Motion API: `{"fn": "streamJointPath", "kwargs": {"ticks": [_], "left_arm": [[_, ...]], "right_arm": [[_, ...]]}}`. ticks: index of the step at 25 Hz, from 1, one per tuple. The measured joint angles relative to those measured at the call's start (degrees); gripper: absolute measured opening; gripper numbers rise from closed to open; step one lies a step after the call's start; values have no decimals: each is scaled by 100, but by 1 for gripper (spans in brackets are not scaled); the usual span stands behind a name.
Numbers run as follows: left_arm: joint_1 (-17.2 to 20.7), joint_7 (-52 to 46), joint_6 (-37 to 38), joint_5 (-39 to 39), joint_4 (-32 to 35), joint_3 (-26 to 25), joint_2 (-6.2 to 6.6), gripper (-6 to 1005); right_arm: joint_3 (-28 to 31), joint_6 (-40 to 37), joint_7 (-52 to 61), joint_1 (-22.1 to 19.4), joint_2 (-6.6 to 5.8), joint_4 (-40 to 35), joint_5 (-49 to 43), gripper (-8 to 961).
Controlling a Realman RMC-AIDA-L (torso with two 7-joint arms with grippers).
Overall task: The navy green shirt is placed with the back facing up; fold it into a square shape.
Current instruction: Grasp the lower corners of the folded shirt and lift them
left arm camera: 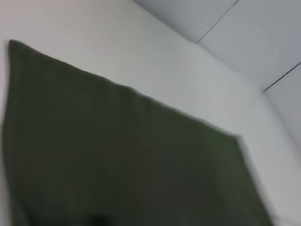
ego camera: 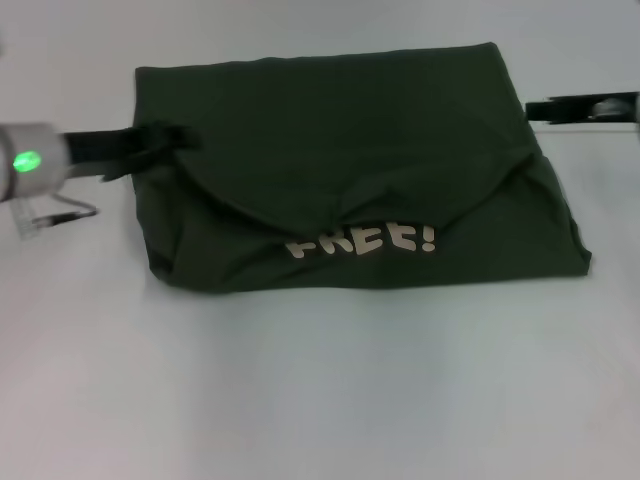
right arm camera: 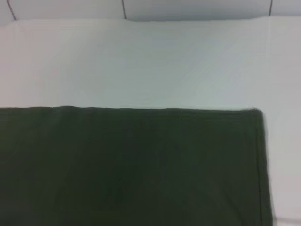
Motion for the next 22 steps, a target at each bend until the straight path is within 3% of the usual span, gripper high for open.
{"fn": "streamJointPath", "kwargs": {"ticks": [3,7,9,13,17,22], "left_arm": [[475,331,966,-371,225,-422,-2,377],[974,1434,2494,-869,-55,-911,156,587],[1203,2216,2828,-1014,-248,-1271,116,690],[1473,3207,2431,-999,-381,-1431,-64,801],[1450,3626,1749,-832,-605,-987,-162,880],[1366,3622,1070,-820,-596,-602,-404,920]], "right_arm": [[316,-822,105,-676,89,-815,414,290],[623,-1793,-323,-1478,114,-1042,1614,448],[779,-2265,-725,-1774,86,-771,2260,704],[1215,-2839,-1570,-2123,79,-60,3063,781],[1605,-3140,-1843,-2166,61,267,3224,859],[1705,-3246,-1847,-2110,54,278,3233,916]]}}
